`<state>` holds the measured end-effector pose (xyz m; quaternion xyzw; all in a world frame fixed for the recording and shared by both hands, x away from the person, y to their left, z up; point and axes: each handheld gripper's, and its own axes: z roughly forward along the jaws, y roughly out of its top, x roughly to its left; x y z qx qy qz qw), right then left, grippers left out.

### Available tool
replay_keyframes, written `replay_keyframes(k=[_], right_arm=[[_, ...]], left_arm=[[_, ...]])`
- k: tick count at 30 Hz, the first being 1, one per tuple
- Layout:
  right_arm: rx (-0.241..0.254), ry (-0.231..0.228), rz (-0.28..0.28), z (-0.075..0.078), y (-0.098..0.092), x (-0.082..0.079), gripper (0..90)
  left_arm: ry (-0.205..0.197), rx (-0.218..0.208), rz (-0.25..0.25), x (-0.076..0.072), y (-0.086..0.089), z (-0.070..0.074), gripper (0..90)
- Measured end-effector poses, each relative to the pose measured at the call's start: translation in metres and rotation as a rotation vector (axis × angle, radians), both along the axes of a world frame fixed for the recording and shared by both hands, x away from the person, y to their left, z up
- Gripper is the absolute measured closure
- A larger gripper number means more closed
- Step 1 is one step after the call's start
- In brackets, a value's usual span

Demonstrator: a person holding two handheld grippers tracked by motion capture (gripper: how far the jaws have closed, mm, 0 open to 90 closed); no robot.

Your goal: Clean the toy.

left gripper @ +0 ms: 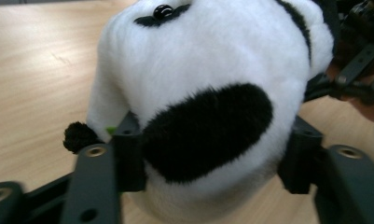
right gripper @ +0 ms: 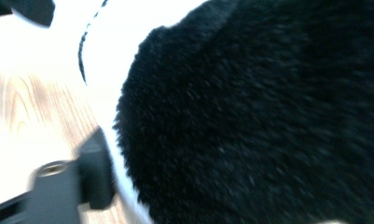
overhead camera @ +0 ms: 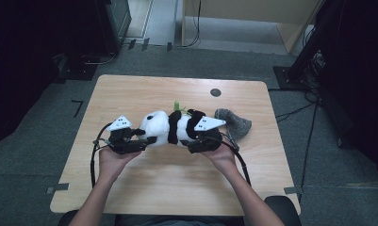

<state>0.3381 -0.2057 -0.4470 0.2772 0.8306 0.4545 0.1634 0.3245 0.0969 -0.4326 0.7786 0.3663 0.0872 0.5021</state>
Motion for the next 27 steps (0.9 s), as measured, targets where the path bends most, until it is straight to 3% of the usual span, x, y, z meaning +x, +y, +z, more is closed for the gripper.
replay_keyframes(k=[1, 2, 3, 4, 5, 8, 9, 11, 14, 15, 16, 17, 19, 22, 24, 25, 26, 27], right_arm=[[0.021, 0.054, -0.007, 0.005, -0.005, 0.004, 30.8], [0.04, 0.079, -0.015, 0.006, -0.009, 0.007, 31.6], [0.04, 0.079, -0.015, 0.006, -0.009, 0.007, 31.6], [0.063, 0.102, -0.015, 0.008, -0.013, 0.009, 32.2], [0.083, 0.127, -0.03, 0.009, -0.017, 0.01, 32.8], [0.082, 0.164, -0.073, 0.012, -0.027, 0.014, 33.0], [0.078, 0.173, -0.085, 0.013, -0.031, 0.015, 32.9], [0.091, 0.207, -0.096, 0.016, -0.04, 0.018, 32.5], [0.104, 0.218, -0.092, 0.018, -0.041, 0.017, 31.6], [0.119, 0.248, -0.055, 0.021, -0.039, 0.015, 30.5], [0.119, 0.248, -0.055, 0.021, -0.039, 0.015, 30.5], [0.14, 0.268, -0.025, 0.022, -0.032, 0.012, 29.7], [0.137, 0.273, -0.028, 0.023, -0.028, 0.01, 29.4], [0.105, 0.276, -0.031, 0.022, -0.019, 0.008, 28.5], [0.104, 0.288, -0.032, 0.017, -0.018, 0.01, 25.1], [0.111, 0.278, -0.038, 0.016, -0.019, 0.012, 17.0], [0.111, 0.261, -0.039, 0.015, -0.021, 0.014, 13.7], [0.122, 0.249, -0.037, 0.015, -0.022, 0.015, 13.1]], left_arm=[[-0.075, -0.02, -0.013, 0.001, 0.002, -0.002, 26.7], [-0.125, -0.043, -0.024, 0.001, 0.005, -0.005, 22.7], [-0.125, -0.043, -0.024, 0.001, 0.005, -0.005, 19.1], [-0.171, -0.056, -0.031, 0.001, 0.007, -0.007, 19.1], [-0.18, -0.051, -0.026, 0.001, 0.009, -0.009, 19.2], [-0.16, -0.031, -0.013, 0.002, 0.016, -0.014, 21.2], [-0.128, -0.051, -0.023, 0.003, 0.019, -0.017, 21.2], [-0.092, -0.05, -0.048, 0.005, 0.018, -0.022, 20.5], [-0.083, -0.029, -0.058, 0.006, 0.012, -0.026, 19.0], [-0.072, -0.032, -0.078, 0.006, 0.005, -0.029, 18.1], [-0.072, -0.032, -0.078, 0.006, 0.005, -0.029, 15.4], [-0.085, -0.002, -0.058, 0.005, -0.004, -0.03, 11.9], [-0.094, 0.019, -0.043, 0.005, -0.007, -0.031, 11.8], [-0.106, 0.059, 0.008, 0.002, -0.012, -0.031, 24.4], [-0.071, 0.047, 0.02, 0.001, -0.011, -0.029, 38.8], [-0.035, 0.029, 0.025, 0.003, -0.009, -0.026, 47.4], [-0.035, 0.029, 0.025, 0.003, -0.009, -0.026, 49.8], [-0.013, -0.003, 0.028, 0.005, -0.005, -0.023, 52.6]])
